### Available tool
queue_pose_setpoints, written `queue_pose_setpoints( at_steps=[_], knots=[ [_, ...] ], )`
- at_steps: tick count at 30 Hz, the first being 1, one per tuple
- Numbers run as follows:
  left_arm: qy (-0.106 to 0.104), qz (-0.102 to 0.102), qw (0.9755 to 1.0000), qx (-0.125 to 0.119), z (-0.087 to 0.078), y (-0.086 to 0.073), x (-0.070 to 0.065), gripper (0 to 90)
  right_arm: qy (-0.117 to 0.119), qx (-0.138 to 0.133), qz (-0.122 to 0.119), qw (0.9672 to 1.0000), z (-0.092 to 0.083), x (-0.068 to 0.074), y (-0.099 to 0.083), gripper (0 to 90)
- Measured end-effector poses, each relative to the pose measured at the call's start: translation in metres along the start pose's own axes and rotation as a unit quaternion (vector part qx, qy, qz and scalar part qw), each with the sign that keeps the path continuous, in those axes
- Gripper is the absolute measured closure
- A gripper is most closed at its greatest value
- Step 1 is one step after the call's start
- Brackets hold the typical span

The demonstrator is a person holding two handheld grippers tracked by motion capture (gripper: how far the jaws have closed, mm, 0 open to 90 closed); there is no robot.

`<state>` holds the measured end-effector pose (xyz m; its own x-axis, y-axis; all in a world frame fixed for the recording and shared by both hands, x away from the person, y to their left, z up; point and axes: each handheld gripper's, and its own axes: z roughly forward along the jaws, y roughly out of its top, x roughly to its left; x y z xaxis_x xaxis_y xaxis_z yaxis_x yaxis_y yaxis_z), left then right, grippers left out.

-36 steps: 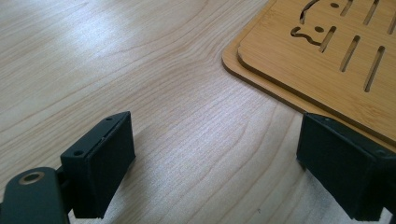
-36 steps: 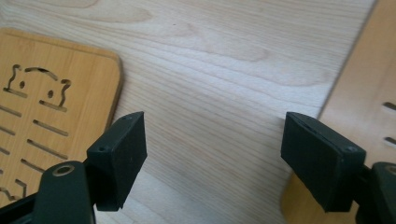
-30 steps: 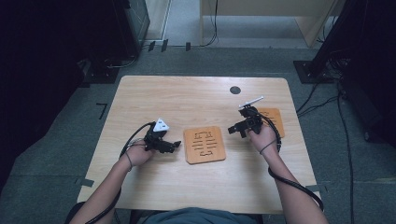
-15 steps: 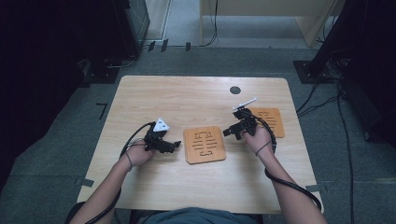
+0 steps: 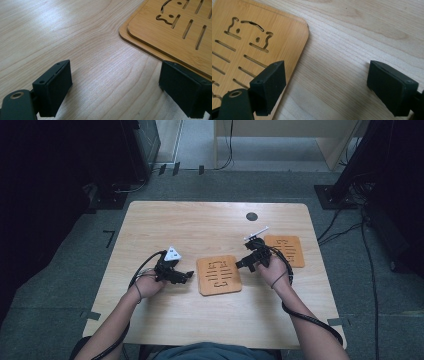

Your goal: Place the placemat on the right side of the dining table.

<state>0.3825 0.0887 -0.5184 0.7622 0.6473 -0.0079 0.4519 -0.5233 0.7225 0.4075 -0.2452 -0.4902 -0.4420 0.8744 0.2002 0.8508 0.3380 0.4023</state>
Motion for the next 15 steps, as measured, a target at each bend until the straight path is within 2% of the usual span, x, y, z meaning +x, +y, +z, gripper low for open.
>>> queue_pose_setpoints(
  at_steps=[1,4,15],
  knots=[
    [0.0,0.0,1.0,0.0,0.0,0.0,0.0,10.4,-0.009,0.004,-0.008,0.9999,0.0009,0.0029,0.0005,14.7],
    [0.0,0.0,1.0,0.0,0.0,0.0,0.0,10.4,-0.013,0.005,-0.013,0.9998,0.0016,0.0046,0.0009,14.7],
    [-0.001,-0.001,1.0,0.0,-0.0001,0.0,0.0003,10.4,0.002,0.002,-0.004,1.0,0.0006,0.0018,0.0008,14.7]
  ],
)
